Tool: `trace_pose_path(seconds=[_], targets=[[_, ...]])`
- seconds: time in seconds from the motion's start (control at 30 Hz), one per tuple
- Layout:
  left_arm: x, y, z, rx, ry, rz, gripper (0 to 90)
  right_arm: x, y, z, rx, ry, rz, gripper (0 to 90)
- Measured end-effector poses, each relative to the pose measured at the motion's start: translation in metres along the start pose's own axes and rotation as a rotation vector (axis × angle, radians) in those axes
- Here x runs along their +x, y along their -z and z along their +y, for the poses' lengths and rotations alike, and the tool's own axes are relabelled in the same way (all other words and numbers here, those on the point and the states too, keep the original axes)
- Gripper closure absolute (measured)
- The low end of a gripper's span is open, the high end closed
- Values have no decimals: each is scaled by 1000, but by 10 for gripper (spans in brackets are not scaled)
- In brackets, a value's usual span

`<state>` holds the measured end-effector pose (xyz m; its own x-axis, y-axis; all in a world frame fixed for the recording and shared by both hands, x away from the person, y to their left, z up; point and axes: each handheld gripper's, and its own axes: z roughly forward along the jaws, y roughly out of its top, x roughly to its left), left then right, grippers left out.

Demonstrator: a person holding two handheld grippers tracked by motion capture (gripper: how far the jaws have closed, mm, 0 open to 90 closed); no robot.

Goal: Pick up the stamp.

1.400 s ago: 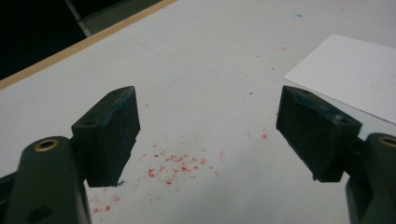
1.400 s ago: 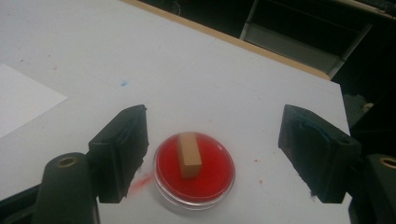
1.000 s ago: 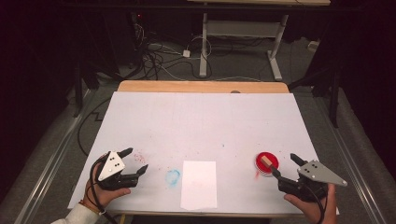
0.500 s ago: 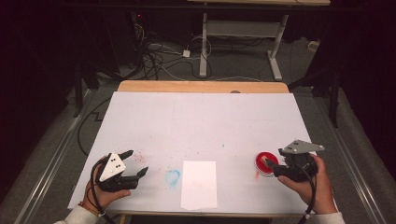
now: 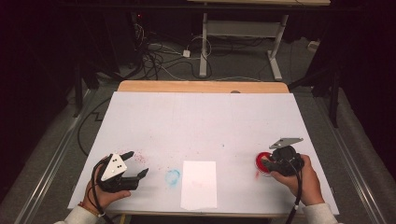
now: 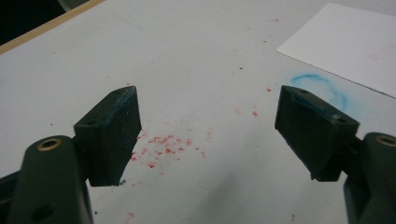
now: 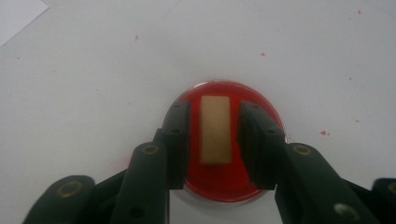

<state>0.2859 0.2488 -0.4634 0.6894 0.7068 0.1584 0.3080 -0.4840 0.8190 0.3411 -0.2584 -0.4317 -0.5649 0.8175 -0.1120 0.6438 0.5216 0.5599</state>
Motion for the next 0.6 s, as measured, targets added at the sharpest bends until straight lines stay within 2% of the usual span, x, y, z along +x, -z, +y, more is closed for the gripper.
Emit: trace_pose_path(seconds=[0.13, 0.5, 0.6], targets=[[0, -1, 0, 7, -2, 0, 219, -1, -3, -1, 8, 7, 2, 753], [0, 0, 0, 11, -11, -3, 219, -1, -3, -2, -7, 27, -4, 763], [0, 0, 0, 9, -12, -3, 219, -2, 5, -1, -39, 15, -1, 763]])
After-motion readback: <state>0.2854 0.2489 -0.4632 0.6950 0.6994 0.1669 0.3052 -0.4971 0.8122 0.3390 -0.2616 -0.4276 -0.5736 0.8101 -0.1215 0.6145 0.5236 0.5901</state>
